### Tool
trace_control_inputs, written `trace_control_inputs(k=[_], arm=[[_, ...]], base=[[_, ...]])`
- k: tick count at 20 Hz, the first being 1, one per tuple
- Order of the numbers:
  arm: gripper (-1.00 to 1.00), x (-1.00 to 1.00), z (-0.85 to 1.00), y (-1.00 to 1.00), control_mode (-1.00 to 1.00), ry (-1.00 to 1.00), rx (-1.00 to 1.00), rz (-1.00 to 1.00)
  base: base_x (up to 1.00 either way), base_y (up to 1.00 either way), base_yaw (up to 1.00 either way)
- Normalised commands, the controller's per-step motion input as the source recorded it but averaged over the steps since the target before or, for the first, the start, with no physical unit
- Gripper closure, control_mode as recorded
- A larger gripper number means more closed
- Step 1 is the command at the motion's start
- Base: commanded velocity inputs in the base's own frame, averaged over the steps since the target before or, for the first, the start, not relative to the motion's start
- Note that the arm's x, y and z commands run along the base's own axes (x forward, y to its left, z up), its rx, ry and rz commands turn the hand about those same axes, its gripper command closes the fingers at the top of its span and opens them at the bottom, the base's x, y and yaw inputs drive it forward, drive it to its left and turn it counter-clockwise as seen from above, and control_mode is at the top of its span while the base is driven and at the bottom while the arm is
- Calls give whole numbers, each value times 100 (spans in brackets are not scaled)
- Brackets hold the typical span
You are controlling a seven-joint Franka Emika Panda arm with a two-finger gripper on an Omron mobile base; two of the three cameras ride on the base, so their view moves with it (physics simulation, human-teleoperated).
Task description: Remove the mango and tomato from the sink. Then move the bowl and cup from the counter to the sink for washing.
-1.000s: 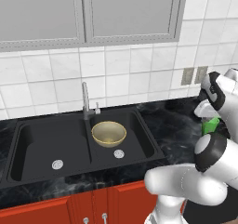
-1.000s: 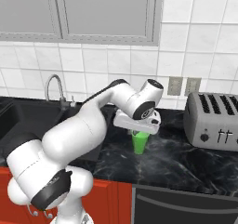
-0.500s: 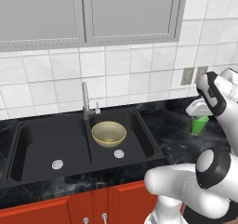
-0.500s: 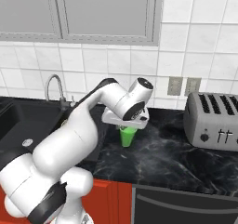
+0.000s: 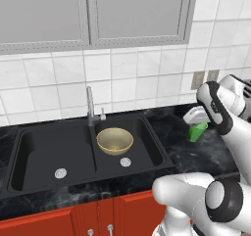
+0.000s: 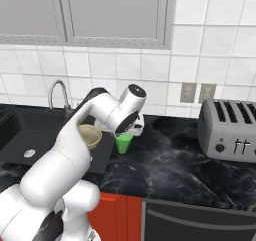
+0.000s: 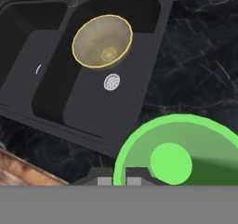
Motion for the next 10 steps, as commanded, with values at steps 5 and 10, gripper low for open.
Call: trace_control_inputs(k=[5, 10], arm=[[100, 3, 9, 48, -100, 0, 1, 0], [100, 4, 8, 49, -100, 0, 2, 0]], base=[[0, 0, 0], [0, 0, 0]])
